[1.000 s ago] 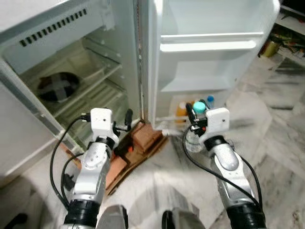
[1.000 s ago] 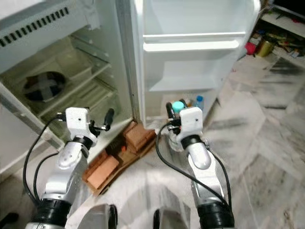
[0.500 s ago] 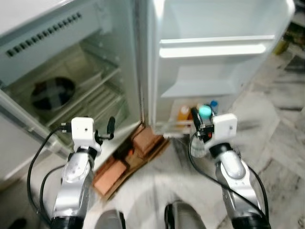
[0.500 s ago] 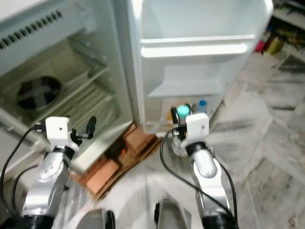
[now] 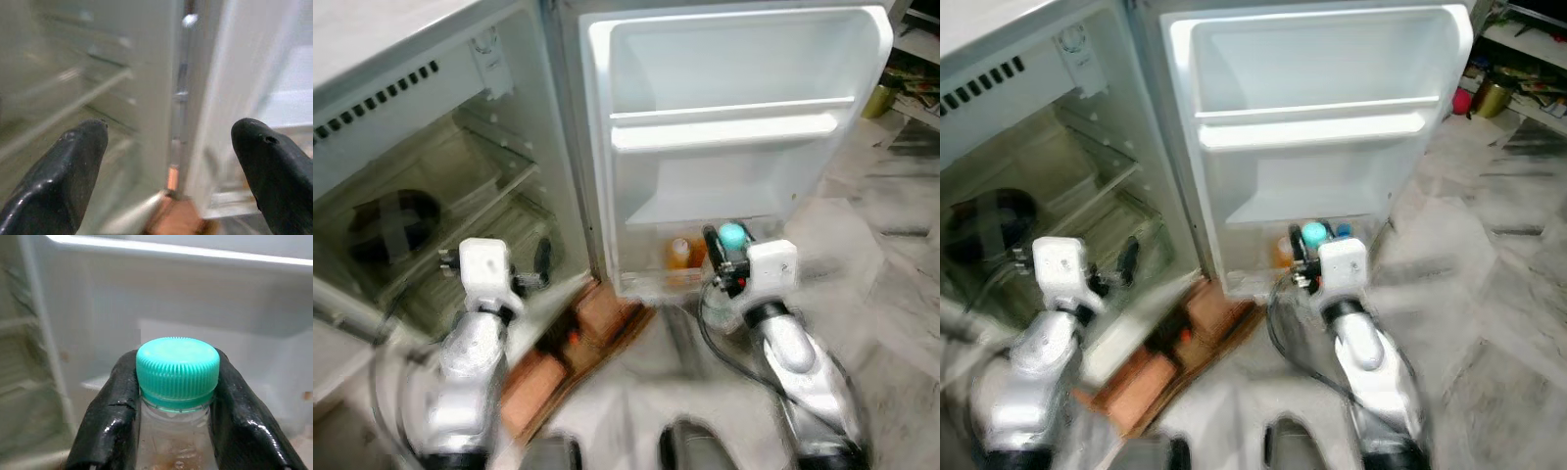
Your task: Restocking fridge
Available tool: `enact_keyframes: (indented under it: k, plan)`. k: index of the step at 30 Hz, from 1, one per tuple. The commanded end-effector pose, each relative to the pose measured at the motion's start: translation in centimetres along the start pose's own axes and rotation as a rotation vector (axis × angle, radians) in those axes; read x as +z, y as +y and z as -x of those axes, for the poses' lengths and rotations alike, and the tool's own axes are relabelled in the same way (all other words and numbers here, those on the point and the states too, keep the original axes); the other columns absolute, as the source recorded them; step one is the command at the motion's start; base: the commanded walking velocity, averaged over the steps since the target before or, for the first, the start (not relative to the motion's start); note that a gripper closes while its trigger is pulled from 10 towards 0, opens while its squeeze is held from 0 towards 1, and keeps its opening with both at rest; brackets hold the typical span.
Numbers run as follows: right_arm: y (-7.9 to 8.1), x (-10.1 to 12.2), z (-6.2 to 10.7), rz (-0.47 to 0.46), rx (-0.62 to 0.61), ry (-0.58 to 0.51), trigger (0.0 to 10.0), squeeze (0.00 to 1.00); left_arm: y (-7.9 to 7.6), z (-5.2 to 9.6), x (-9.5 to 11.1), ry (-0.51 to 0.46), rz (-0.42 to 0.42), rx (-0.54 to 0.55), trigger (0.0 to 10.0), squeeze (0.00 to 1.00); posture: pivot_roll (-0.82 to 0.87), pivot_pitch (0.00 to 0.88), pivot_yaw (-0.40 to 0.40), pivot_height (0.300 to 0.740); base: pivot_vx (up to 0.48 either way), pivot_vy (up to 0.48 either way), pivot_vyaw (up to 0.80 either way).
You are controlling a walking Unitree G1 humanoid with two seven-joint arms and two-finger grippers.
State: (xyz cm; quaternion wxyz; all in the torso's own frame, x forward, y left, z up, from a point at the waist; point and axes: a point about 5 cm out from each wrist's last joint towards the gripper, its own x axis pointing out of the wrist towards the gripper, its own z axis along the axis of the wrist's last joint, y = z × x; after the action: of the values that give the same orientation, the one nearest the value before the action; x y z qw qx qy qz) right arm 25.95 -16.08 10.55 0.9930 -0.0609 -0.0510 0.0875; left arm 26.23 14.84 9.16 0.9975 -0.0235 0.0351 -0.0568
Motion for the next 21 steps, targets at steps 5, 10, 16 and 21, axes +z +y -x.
enact_keyframes:
  k: [5,10,16,21]
  plan:
    - [0.6,0.81,-0.41,-0.008,0.014,-0.04,10.0,0.0,0.93,0.34,0.06,0.008,-0.025,0.034,10.0,0.0,0.01,0.148,0.001,0.74,0.271,0.28,0.8]
    - [0.7,0.64,-0.49,-0.01,0.019,-0.031,10.0,0.0,0.84,0.22,0.16,0.008,-0.027,0.04,10.0,0.0,0.01,0.147,-0.001,0.74,0.0,0.0,0.1]
    - [0.65,0.56,-0.48,-0.004,0.027,-0.028,10.0,0.0,0.8,0.21,0.13,0.009,-0.027,0.037,10.0,0.0,0.0,0.147,-0.003,0.74,0.0,0.0,0.2]
    - [0.29,0.48,-0.59,0.008,0.0,-0.022,10.0,0.0,0.75,0.18,0.0,0.017,-0.03,0.033,10.0,0.0,0.0,0.146,-0.008,0.74,0.0,0.0,0.26]
